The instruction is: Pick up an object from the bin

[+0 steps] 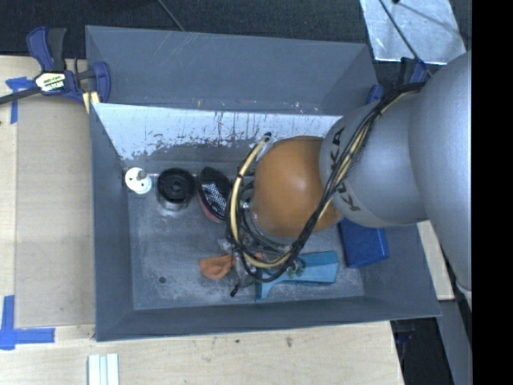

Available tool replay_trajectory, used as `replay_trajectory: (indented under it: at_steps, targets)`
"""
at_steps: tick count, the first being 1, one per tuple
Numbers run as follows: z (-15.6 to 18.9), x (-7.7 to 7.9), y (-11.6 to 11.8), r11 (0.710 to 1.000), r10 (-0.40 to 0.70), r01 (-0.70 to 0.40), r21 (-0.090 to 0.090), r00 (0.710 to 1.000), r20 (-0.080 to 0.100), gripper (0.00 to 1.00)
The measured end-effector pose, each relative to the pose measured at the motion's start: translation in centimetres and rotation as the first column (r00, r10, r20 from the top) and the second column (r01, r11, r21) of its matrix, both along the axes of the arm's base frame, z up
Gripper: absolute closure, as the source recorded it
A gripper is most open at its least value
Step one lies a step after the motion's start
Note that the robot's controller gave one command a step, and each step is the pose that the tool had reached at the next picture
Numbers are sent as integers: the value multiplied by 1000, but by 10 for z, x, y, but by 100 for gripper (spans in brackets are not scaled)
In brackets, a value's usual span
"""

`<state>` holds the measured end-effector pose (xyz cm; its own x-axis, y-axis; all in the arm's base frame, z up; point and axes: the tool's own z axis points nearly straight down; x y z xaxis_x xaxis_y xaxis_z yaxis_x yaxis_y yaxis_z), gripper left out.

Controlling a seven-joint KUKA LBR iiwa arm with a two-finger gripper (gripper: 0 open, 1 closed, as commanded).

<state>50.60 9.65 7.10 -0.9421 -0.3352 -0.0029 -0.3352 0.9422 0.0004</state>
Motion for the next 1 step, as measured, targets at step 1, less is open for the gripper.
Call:
replay_trajectory:
  at_steps: [1]
  targets:
    - [143, -7, 12, 1000, 27, -27, 0, 1000, 0, 100]
